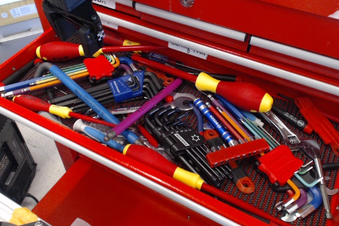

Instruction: Pick up bit holder

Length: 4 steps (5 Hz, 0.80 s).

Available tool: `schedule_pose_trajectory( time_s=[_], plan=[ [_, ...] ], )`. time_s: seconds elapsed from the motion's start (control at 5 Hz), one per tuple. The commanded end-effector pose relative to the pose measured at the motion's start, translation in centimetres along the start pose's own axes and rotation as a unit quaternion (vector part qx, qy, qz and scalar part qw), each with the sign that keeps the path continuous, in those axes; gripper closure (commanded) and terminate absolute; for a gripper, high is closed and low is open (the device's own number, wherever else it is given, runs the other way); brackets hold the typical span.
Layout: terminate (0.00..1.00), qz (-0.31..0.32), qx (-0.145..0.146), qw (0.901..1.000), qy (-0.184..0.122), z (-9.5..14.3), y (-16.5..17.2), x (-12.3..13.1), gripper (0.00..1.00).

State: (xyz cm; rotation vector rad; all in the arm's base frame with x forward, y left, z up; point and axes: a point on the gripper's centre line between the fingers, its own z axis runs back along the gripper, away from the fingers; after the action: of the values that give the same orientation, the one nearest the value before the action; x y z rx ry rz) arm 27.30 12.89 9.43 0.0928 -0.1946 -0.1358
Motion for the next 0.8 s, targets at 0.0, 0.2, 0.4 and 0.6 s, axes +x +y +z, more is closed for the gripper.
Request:
schedule_pose_trajectory(
  time_s=[0.0,0.2,0.4,0.6],
  plan=[
    [0.00,0.000,0.000,1.0000,0.000,0.0,0.0,0.0,0.00],
    [0.00,-0.066,0.021,0.9976,0.004,1.9,-4.6,2.0,0.00],
    [0.00,-0.148,0.012,0.9888,-0.012,2.1,-9.7,2.8,0.00],
    [0.00,-0.226,-0.008,0.9741,0.000,1.5,-14.8,2.7,0.00]
  ],
)
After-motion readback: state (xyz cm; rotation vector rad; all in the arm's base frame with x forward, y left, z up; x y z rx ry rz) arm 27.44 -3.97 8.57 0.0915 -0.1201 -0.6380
